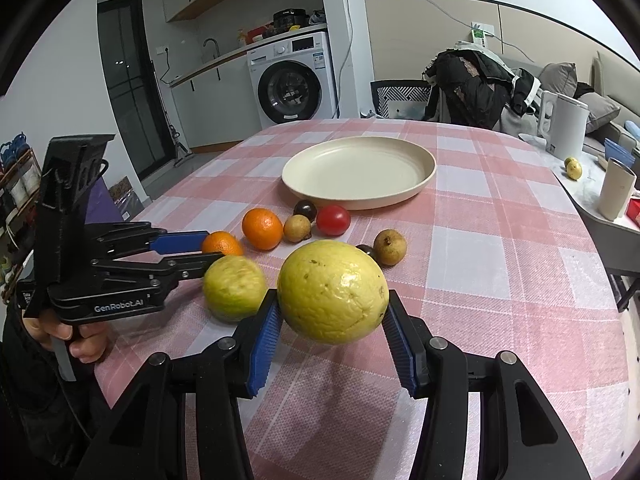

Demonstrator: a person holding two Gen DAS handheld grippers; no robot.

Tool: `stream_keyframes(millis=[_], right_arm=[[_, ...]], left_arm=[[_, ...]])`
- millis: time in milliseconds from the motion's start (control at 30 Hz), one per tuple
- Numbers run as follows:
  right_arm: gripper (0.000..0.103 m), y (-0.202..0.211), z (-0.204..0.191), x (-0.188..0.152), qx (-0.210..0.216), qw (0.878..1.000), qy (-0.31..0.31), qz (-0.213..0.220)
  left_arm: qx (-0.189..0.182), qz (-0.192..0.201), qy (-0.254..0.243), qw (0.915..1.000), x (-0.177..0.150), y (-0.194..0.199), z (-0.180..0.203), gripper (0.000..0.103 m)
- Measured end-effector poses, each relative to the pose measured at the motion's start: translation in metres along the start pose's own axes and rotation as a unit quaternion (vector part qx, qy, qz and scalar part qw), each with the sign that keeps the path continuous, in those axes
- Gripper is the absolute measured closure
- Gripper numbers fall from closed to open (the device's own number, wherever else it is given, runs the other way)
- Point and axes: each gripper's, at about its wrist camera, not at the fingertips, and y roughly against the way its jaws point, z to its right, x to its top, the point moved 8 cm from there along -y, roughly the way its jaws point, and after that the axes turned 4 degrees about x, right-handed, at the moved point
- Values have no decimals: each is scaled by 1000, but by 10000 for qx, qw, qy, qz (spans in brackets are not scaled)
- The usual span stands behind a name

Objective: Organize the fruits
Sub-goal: 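Grasp an orange with the left tool while the right tool holds the yellow fruit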

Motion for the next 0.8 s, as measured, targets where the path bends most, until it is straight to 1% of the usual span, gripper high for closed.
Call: stream_keyframes(millis=[133,400,500,667,800], right_arm=[[52,0,3,3,-28,10000,-1,27],[52,-2,3,4,-48,10000,9,22],[52,-3,3,4,-50,10000,20,9],[52,-4,3,2,-48,10000,20,-21],[52,-4,3,2,-51,10000,21,-25]], left_arm=[[-14,134,-9,9999,4,7,0,80],[78,29,-51,10000,0,5,0,80],[78,7,20,10000,1,1,-3,80],[132,-93,89,9998,3,-10,-8,72],[139,-377,244,9989,1,-25,-15,71]])
